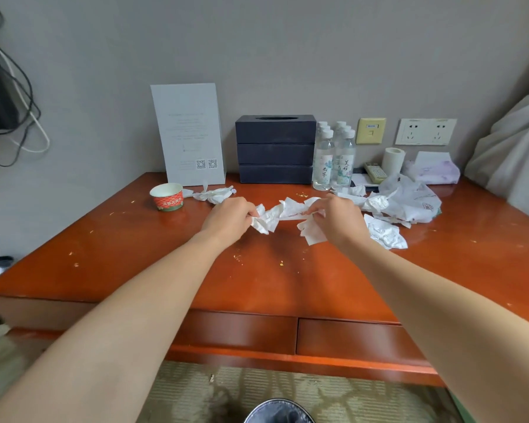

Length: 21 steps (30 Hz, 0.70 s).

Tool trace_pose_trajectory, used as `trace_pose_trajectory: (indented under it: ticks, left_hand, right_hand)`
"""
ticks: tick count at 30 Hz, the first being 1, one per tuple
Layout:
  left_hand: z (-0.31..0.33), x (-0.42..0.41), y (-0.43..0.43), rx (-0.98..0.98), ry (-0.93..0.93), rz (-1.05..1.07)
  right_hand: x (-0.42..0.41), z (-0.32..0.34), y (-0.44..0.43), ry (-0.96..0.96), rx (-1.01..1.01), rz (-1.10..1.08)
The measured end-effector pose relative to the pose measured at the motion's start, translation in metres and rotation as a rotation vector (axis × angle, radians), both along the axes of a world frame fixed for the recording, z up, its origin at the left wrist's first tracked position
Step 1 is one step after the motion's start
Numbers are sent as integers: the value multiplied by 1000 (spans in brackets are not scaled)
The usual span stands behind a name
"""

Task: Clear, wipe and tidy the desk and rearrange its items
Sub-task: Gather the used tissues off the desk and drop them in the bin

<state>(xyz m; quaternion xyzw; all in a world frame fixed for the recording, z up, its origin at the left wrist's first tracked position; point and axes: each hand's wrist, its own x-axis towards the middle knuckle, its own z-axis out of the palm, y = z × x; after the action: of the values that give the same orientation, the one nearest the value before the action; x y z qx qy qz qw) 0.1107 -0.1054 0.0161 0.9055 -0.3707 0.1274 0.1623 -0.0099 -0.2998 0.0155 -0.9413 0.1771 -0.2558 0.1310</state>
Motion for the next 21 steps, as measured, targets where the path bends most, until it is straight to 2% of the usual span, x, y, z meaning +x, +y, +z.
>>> trace_pose_trajectory:
  ticks: [12, 21]
  left_hand:
    - [17, -77, 65, 12, -48, -23]
    - [-28, -158, 91, -24, -3, -100]
  right_hand:
    - [-71, 8, 59, -30, 10, 84]
    - [-150, -39, 99, -8, 20, 85]
